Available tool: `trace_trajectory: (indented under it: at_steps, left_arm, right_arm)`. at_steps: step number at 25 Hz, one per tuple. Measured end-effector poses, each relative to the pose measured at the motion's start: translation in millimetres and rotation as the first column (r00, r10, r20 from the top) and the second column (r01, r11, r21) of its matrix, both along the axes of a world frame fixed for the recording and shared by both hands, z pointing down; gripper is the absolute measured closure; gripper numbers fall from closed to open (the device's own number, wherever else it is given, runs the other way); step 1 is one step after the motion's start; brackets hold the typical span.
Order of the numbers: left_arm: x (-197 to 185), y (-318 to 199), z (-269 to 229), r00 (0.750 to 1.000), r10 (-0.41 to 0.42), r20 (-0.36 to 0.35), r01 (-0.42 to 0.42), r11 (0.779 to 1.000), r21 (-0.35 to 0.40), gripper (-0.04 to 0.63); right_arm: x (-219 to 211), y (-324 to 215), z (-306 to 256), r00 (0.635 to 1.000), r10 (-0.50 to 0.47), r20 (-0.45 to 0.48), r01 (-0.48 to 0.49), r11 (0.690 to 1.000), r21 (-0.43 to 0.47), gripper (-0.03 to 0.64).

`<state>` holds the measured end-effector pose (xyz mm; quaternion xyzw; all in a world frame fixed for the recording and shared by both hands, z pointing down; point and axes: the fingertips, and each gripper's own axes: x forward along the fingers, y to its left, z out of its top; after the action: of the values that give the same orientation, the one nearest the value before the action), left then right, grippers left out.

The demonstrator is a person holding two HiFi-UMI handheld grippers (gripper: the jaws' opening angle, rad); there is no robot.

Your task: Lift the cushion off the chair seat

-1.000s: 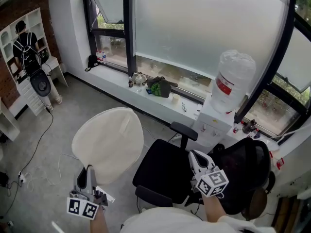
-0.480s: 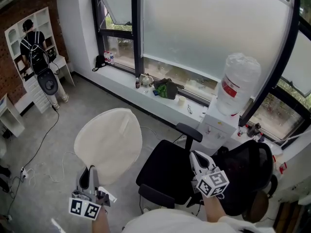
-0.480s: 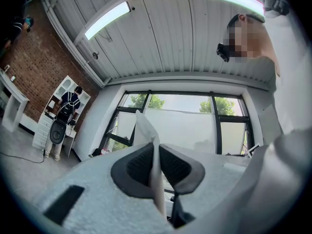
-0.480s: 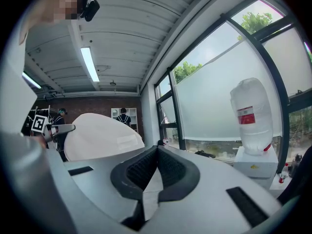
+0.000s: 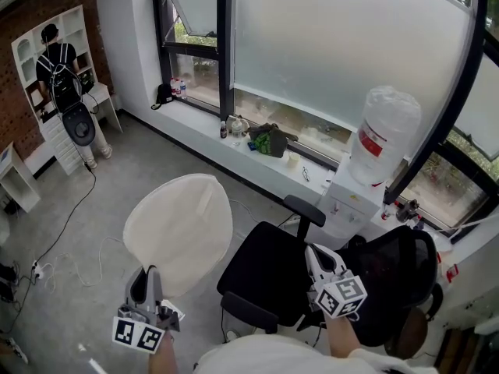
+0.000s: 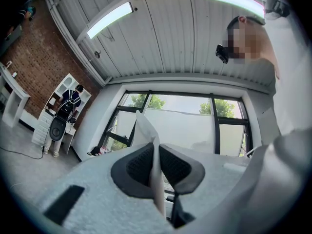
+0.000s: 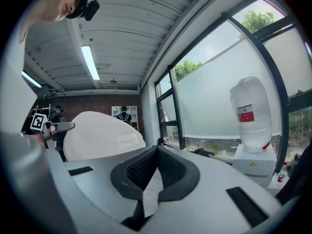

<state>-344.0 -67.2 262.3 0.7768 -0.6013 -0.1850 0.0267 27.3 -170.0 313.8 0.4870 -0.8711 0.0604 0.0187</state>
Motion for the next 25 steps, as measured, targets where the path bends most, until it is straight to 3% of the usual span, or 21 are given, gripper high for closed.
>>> trace_trajectory:
  at_steps: [25]
  left_arm:
    - [26,-13,2,0.998,0.055,-0.01,-0.055,0.998,0.005,0.558]
  right_arm:
    - [26,7,0,0.999,0.046,-0.002,-0.046,0.999,0.015,0.615]
